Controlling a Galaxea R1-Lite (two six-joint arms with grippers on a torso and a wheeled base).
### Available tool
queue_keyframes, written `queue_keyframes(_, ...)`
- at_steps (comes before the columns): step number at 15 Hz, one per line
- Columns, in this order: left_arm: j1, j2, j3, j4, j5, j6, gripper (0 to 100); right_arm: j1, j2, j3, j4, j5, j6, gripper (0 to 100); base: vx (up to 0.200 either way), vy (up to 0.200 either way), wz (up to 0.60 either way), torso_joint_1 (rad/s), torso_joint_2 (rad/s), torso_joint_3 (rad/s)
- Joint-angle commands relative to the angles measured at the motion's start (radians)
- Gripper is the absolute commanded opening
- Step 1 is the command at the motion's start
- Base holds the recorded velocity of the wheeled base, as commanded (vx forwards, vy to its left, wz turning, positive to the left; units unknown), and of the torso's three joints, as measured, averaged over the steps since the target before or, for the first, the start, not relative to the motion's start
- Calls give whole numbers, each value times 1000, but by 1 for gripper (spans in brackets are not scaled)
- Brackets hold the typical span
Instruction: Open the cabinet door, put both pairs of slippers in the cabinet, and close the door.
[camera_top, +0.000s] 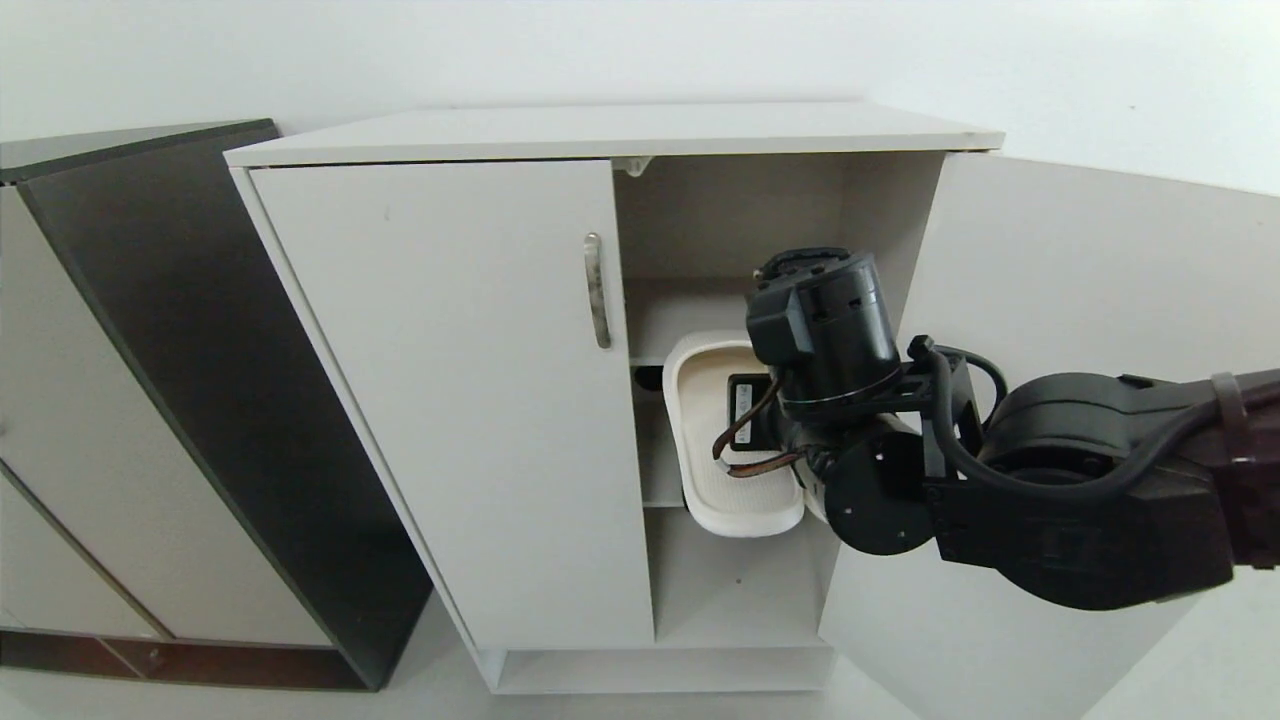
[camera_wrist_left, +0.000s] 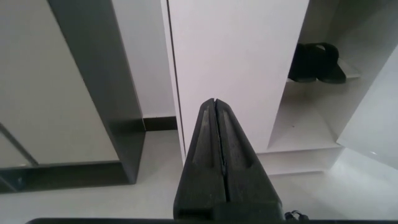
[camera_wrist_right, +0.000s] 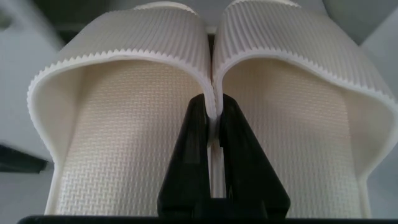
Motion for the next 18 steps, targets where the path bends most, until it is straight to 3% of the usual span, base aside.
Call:
queue_keyframes(1,0,0,0,-1,0,0,0,-1,-2,0,0,0,-1,0,200,0,0,7,2,-2)
queue_keyframes(7,2,2,0,-1,0,0,0,-4,0,1,-2,-1,1,0,200,0,0,4,1,4)
queue_keyframes(13,0,0,0,-1,0,-2,0,-77,96,-9,-132,17,-44,0,0,0,0,0,0,0)
queue_keyframes(18,2,0,0,-1,0,-2,0,-159,224,-212,-152,68,-116,0,0,0,0,0,0,0)
